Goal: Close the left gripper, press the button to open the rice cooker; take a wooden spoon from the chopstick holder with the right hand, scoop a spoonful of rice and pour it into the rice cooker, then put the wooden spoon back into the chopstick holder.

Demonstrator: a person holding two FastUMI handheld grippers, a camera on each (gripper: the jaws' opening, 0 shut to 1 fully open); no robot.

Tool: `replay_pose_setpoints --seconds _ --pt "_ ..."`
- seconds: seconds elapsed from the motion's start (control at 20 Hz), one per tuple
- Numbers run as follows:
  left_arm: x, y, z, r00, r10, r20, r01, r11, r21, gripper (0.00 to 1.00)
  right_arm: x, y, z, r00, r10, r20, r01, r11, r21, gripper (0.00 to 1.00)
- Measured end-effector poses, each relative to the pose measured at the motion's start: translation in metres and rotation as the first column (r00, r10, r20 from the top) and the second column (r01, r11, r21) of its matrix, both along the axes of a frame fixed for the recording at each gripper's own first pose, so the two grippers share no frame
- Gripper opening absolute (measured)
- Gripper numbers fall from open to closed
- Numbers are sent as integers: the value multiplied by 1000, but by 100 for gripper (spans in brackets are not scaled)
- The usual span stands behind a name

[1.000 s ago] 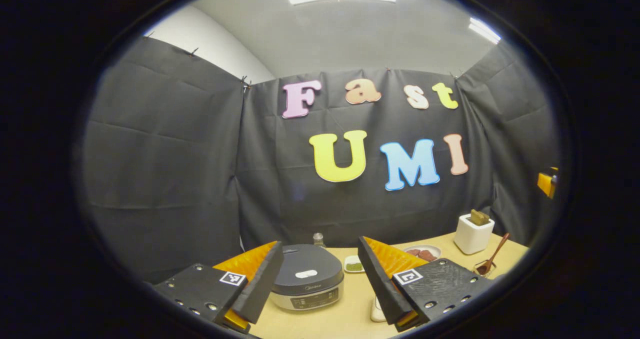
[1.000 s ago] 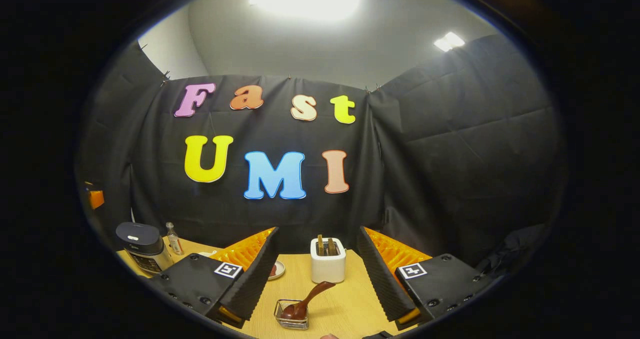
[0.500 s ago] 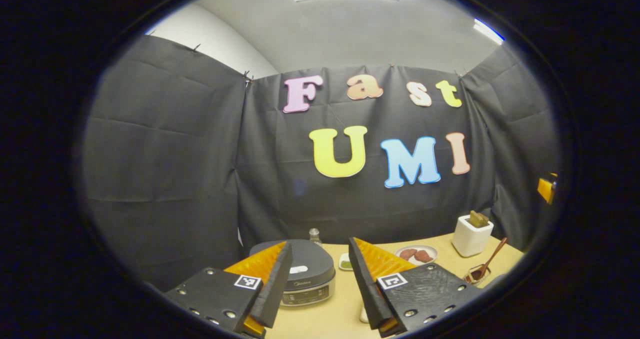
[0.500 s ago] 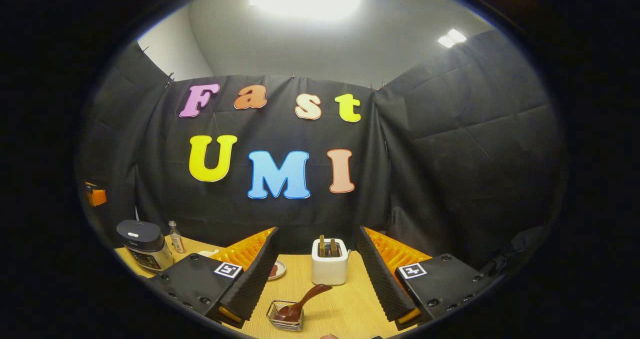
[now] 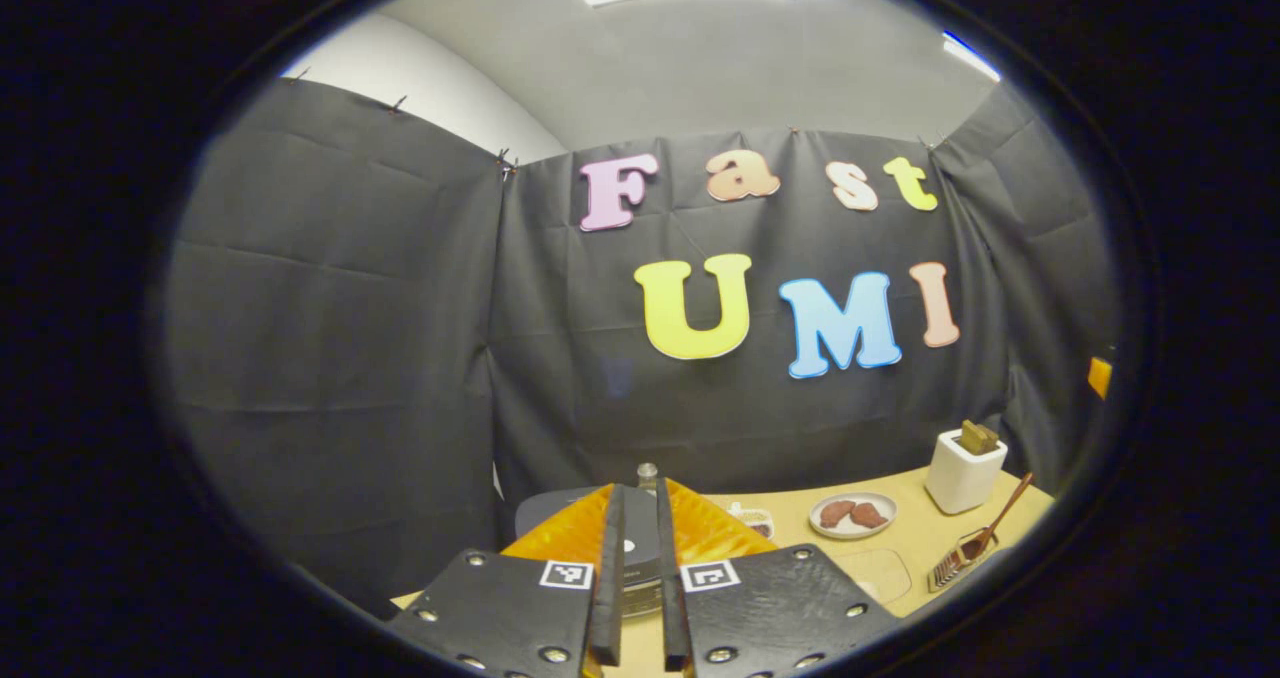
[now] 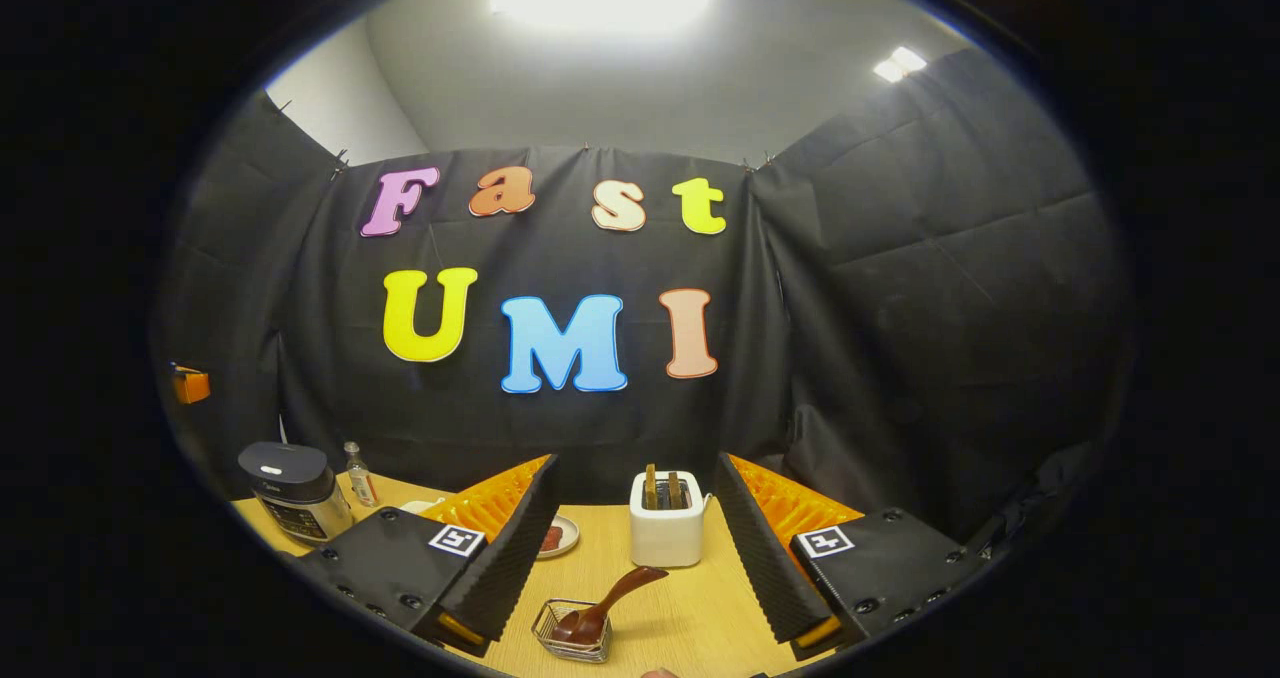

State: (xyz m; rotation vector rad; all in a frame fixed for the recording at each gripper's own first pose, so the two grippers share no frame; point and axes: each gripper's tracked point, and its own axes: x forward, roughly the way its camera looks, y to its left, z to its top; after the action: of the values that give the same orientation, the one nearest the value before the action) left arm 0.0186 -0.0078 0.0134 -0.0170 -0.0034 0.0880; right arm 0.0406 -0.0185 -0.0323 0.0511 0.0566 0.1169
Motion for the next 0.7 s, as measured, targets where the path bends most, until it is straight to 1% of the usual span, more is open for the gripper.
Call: replay_pose_setpoints --seconds 0.05,0.1,0.15,0.2,0.25,0.35,0.5,0.55,0.7 --pt "8 4 -1 1000 -9 -1 9 1000 -9 14 -1 2 0 1000 -8 -3 8 1000 -6 97" --pt "15 11 -5 1000 -6 -5 6 1000 -17 10 0 3 0 1000 -22 -6 22 1000 -7 97" --pt "22 15 -8 1000 -20 -15 20 999 -25 5 -1 5 1 999 -33 -5 33 999 -2 97" --pt "28 19 -13 1000 -13 -25 12 1000 -28 5 -1 9 3 999 -42 -4 42 999 1 97" --pt "39 28 -17 999 -14 -30 13 999 -33 2 -2 13 4 999 -53 -2 53 999 -2 97" --pt "54 34 -26 998 -43 -42 41 998 -49 2 -2 18 4 997 -75 2 75 997 -9 97" --pt "83 46 -46 995 -61 -75 57 997 -46 2 -4 28 4 995 -96 -2 96 995 -13 96" --pt "92 47 -53 994 -72 -87 67 996 -55 0 -3 30 4 995 -104 -4 104 994 -18 97" --pt "116 47 -78 985 -112 -128 101 991 -86 2 -3 34 4 992 -130 -8 129 991 -35 98"
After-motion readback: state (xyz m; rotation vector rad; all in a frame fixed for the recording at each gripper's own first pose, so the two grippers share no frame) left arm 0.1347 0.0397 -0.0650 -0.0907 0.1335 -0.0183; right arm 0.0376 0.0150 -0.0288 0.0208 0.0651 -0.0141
